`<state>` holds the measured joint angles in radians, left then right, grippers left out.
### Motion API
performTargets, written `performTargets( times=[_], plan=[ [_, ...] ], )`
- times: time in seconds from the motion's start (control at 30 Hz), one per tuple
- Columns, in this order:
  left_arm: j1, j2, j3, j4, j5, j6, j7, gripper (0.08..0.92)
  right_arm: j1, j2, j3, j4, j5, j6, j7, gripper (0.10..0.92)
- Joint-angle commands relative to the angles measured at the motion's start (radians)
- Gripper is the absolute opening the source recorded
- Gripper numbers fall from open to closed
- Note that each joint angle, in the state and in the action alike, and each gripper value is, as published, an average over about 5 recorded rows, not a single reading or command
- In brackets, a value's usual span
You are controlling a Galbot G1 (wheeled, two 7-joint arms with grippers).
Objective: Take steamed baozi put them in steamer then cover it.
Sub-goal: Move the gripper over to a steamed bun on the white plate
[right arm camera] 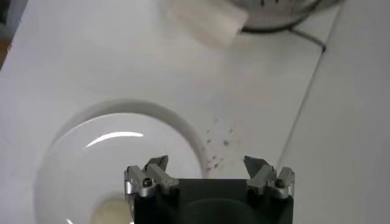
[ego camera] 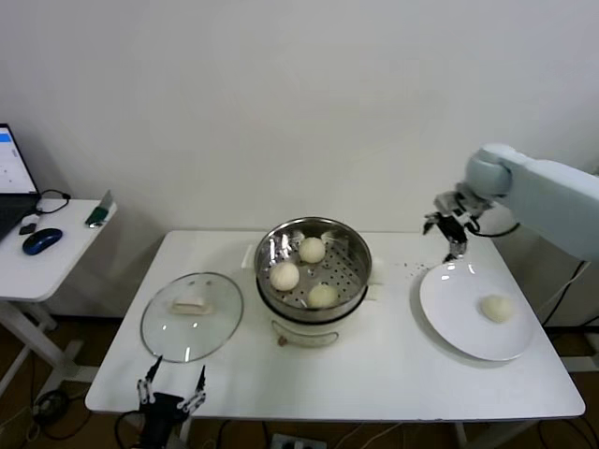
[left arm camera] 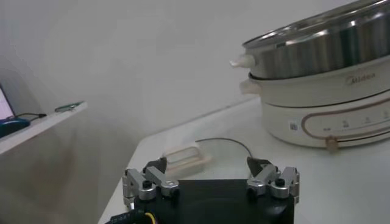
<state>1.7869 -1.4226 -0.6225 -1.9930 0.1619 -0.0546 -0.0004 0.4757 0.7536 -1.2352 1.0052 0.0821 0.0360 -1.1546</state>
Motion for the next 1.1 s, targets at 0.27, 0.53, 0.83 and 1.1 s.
performTargets(
  times=[0.27,0.53,0.83,1.1],
  plan=[
    [0.006,-0.021,0.007,-0.013,0.049,0.009,-0.003,0.823,-0.471,-0.09,0.549,-0.338,-0.284,0.055,-0.083,0.823],
    [0.013,-0.031,0.006,-0.002,0.057,0.008,-0.006,0.823,-0.493,0.012,0.668,-0.495,-0.385,0.114,-0.073,0.823],
    [0.022,-0.031,-0.001,0.002,0.059,0.006,-0.007,0.823,-0.489,0.122,0.776,-0.62,-0.53,0.159,-0.069,0.823],
    [0.013,-0.034,0.006,0.002,0.071,0.007,-0.008,0.823,-0.484,0.166,0.782,-0.665,-0.572,0.164,-0.068,0.823]
  ],
)
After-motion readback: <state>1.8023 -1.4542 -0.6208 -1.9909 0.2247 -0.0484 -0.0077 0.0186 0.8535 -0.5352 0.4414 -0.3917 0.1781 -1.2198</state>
